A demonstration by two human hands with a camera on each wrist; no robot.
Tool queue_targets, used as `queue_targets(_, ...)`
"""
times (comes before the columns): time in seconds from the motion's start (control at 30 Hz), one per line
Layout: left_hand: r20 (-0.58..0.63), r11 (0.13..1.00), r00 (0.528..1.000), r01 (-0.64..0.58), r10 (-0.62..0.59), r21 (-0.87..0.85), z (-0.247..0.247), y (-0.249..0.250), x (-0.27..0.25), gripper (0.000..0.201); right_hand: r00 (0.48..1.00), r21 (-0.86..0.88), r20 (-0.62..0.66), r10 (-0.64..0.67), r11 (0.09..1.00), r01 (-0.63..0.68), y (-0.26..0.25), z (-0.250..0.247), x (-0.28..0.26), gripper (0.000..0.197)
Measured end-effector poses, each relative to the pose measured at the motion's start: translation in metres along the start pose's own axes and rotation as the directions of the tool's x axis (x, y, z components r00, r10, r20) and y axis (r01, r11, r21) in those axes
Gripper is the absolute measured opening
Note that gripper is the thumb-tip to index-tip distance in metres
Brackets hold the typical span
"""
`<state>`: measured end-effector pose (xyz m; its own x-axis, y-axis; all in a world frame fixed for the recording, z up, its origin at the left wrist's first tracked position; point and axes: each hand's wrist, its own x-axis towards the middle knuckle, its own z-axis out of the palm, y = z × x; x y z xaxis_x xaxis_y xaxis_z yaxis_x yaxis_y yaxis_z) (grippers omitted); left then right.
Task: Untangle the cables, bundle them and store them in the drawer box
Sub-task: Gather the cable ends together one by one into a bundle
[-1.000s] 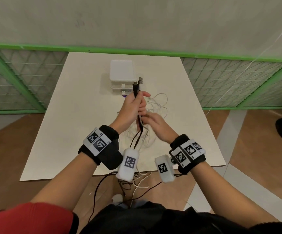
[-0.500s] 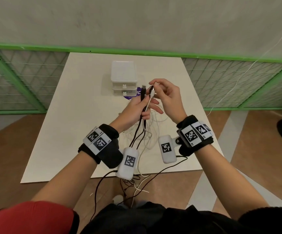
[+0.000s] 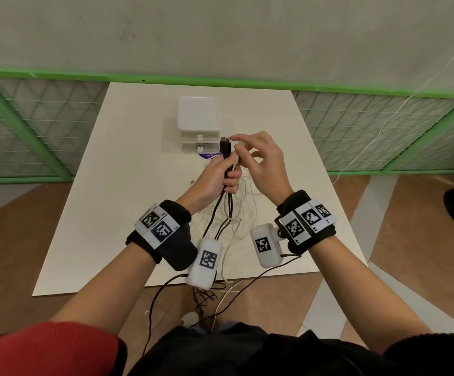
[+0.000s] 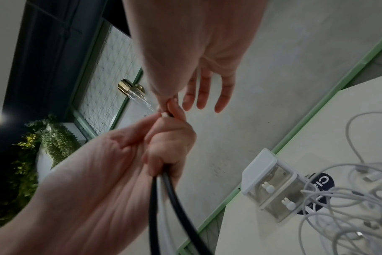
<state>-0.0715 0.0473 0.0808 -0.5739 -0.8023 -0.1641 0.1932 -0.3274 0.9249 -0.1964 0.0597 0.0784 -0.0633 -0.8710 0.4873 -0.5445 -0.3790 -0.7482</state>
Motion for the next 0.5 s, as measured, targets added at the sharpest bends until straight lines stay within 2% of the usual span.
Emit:
queue_targets(0.13,0.029,0.988,0.999,0.033,-0.038,0.154,-0.005,0.002,0.006,0.02,0.994,0.074,0.106,-0.016,0.997,0.008,-0.002,0.001,0.002,0.028)
queue_targets(0.27,0.019,0.949,0.999,-0.054,0.051,0.309,-0.005,0.0,0.007,0.011,0.993,0.095,0.116,0.014,0.995,-0.025,-0.003,0.006,0.004,0.03)
queue_targets(0.33,-0.055,0.937,0.992,-0.089,0.114,0.338,-0.006,-0.001,0.007,0.014,0.986,0.077,0.162,0.036,0.996,-0.049,-0.002,0.01,0.005,0.036)
queue_targets(0.4,-0.16,0.92,0.974,-0.087,0.159,0.382,-0.009,-0.001,0.012,0.028,0.972,0.11,0.202,0.12,0.983,-0.144,0.0,0.016,0.002,0.044)
queue_targets(0.5,-0.254,0.879,0.941,-0.081,0.222,0.47,-0.013,0.001,0.018,0.031,0.96,0.18,0.19,0.206,0.954,-0.24,0.003,0.033,-0.011,0.048)
